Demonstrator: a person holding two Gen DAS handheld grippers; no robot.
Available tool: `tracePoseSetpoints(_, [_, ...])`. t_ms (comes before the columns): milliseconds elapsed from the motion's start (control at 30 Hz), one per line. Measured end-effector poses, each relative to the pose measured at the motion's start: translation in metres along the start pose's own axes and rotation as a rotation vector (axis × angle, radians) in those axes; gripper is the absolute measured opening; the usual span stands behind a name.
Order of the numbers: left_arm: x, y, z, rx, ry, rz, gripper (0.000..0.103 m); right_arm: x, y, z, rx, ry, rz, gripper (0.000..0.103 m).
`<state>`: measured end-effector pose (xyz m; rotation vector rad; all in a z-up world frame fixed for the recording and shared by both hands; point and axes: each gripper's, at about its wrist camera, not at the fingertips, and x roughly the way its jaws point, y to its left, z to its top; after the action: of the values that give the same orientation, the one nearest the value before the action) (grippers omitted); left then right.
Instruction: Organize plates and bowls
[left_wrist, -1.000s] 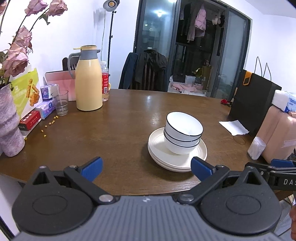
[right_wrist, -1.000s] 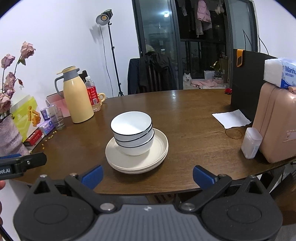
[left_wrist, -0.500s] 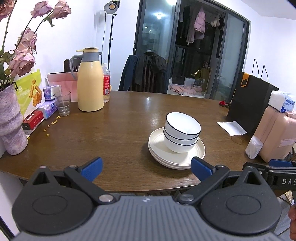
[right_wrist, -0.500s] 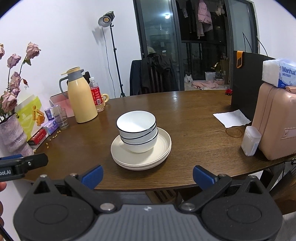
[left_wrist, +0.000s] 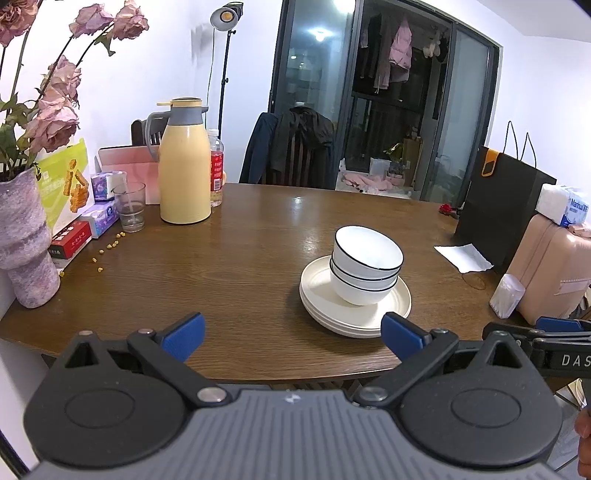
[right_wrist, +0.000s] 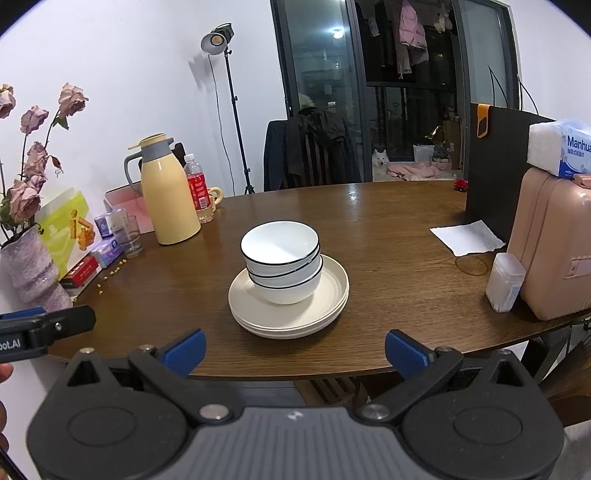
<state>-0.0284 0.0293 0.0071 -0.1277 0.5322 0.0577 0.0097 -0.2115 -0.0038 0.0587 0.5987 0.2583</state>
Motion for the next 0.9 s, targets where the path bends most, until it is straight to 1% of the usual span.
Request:
tracePoseSetpoints(600, [0.0,-0.006,-0.001,0.002,-0.006,-0.009,0.103,0.001,-0.003,0.0,-0.003,0.007,0.002,0.103])
tracePoseSetpoints(900, [0.002,-0.006,-0.002,-0.017,-0.001,-0.014,0.103,0.003,-0.01,-0.001,0.0,0.013,0.001,0.103])
